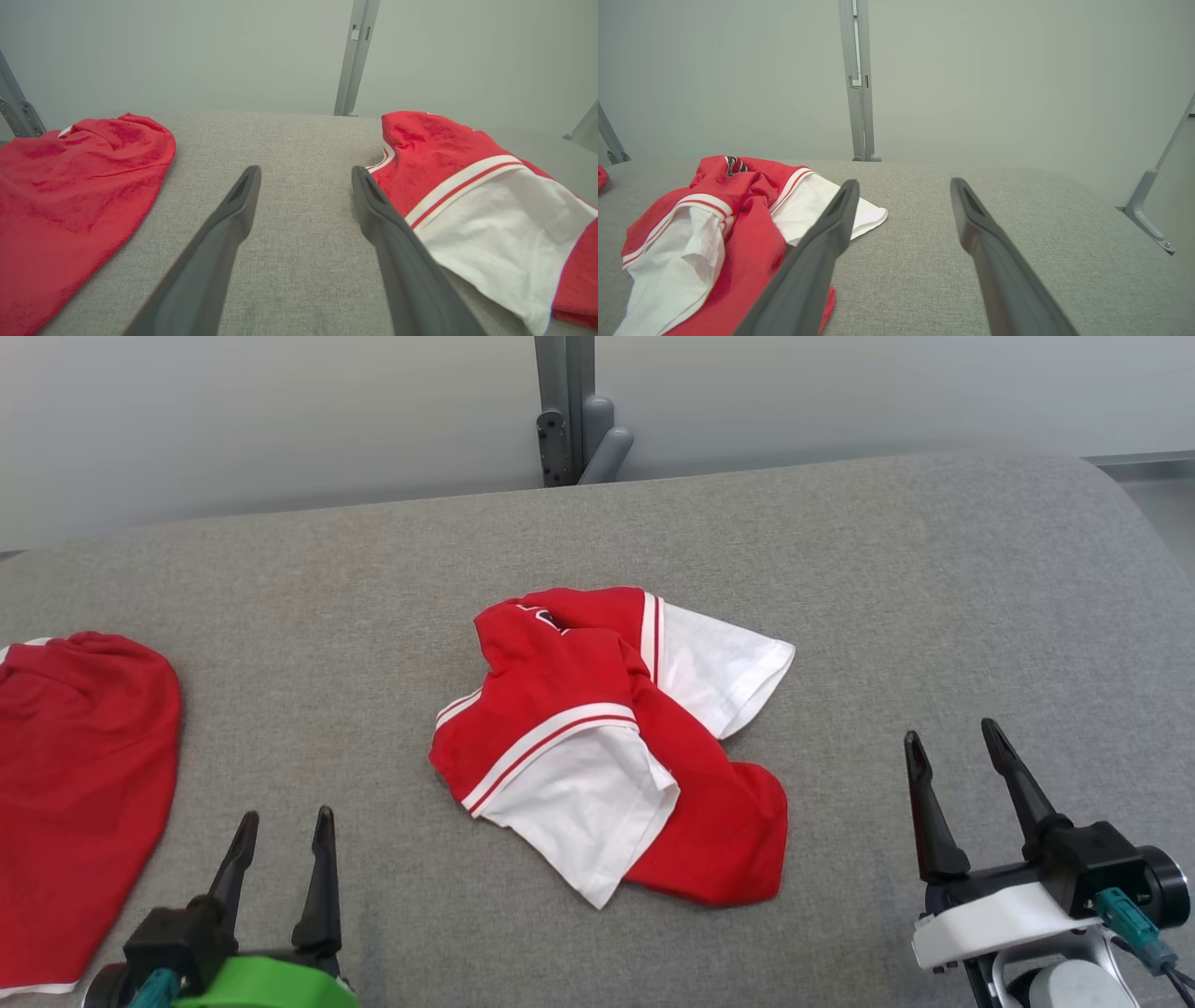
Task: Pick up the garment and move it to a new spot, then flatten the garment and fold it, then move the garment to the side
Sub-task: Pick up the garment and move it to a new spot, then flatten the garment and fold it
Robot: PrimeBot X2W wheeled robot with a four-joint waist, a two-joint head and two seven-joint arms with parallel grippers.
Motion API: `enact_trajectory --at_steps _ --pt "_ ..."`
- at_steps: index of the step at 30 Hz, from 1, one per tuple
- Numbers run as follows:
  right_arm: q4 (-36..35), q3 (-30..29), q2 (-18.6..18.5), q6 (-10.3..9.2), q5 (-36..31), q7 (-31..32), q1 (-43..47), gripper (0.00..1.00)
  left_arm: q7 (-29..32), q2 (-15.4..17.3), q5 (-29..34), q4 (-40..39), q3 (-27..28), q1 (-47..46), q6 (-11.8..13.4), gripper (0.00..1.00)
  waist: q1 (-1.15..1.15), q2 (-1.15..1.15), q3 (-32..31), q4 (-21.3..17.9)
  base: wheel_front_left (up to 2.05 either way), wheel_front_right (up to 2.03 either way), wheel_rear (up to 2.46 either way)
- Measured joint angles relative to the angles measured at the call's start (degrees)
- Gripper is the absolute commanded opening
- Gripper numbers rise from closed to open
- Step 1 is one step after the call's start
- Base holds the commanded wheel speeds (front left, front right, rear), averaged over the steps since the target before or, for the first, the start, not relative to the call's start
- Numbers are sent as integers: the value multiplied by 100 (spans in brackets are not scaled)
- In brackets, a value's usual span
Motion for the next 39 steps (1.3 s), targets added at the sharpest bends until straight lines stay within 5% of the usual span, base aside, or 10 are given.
enact_trajectory --at_steps 8,17,39 --pt "213 -52 -79 0 -65 0 222 100 0 -447 921 -190 955 875 -533 100 0 0 -179 100 0 0 0" --pt "393 -166 -96 -1 -97 0 423 100 0 -818 1346 -322 1492 1110 -823 100 0 0 -367 139 0 0 0" --pt "319 -40 -71 0 19 0 387 100 0 -992 1471 -356 1578 1105 -905 100 0 0 -368 97 0 0 0"
